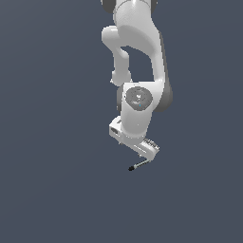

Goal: Pick up the object and move it to a goal position.

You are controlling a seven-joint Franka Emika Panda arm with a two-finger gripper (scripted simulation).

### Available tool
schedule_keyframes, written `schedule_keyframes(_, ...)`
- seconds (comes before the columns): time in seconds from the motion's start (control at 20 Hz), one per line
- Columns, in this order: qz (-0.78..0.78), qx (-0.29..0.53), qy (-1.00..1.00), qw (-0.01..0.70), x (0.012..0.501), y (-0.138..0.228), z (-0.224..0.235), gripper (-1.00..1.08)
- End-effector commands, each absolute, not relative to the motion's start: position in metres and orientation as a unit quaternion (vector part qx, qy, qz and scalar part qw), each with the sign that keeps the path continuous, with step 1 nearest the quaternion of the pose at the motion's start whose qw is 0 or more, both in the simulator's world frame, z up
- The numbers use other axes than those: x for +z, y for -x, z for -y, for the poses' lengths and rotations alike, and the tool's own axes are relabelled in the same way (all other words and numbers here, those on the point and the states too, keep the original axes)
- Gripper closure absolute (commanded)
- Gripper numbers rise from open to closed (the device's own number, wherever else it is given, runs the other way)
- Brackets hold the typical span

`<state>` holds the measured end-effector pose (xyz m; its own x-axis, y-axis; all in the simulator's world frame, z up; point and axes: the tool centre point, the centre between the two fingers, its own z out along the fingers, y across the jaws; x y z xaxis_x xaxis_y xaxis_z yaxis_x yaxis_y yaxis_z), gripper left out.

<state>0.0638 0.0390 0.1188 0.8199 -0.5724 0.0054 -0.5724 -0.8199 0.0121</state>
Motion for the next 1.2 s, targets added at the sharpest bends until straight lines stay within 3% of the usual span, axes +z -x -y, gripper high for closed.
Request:
schedule_keyframes(0.0, 0.331, 0.001, -0.944, 0.005, 0.112, -0.068, -0.044, -0.92)
schedule_keyframes(1.15, 0.535, 0.000, -0.845, 0.000, 0.062, -0.094, -0.086, -0.92)
